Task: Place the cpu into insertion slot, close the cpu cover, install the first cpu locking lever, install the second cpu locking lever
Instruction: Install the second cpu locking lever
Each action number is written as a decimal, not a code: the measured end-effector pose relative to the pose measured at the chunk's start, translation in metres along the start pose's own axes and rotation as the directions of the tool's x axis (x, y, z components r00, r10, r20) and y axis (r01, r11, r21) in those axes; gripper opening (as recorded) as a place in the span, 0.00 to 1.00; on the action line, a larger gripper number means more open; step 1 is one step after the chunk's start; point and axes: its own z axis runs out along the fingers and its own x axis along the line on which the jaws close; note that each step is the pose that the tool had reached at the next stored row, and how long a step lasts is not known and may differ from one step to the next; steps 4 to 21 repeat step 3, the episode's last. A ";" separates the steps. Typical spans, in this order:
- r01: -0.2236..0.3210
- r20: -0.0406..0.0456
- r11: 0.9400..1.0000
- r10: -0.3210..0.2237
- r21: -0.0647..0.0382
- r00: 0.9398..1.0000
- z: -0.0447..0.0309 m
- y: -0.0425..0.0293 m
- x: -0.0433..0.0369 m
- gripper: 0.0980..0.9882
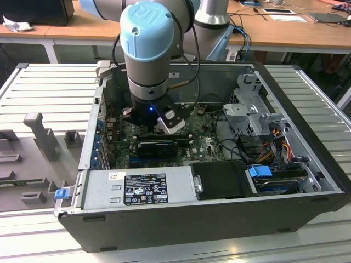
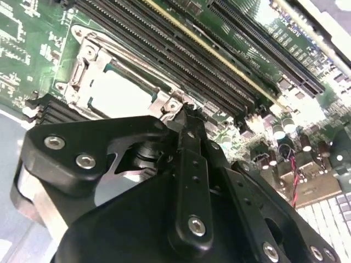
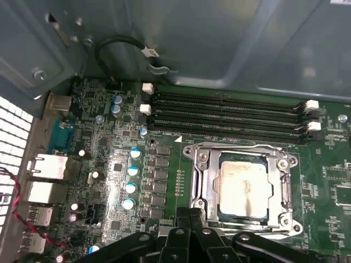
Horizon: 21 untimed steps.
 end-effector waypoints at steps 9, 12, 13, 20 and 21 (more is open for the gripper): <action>0.000 0.000 1.000 0.000 0.000 1.000 -0.0074 0.0022 -0.0003 0.01; 0.000 0.000 1.000 0.000 0.000 1.000 -0.0074 0.0022 -0.0003 0.01; 0.000 0.000 1.000 0.000 0.000 1.000 -0.0074 0.0022 -0.0003 0.01; 0.000 0.000 1.000 0.000 0.000 1.000 -0.0074 0.0022 -0.0003 0.01; 0.000 0.000 1.000 0.000 0.000 1.000 -0.0074 0.0022 -0.0003 0.01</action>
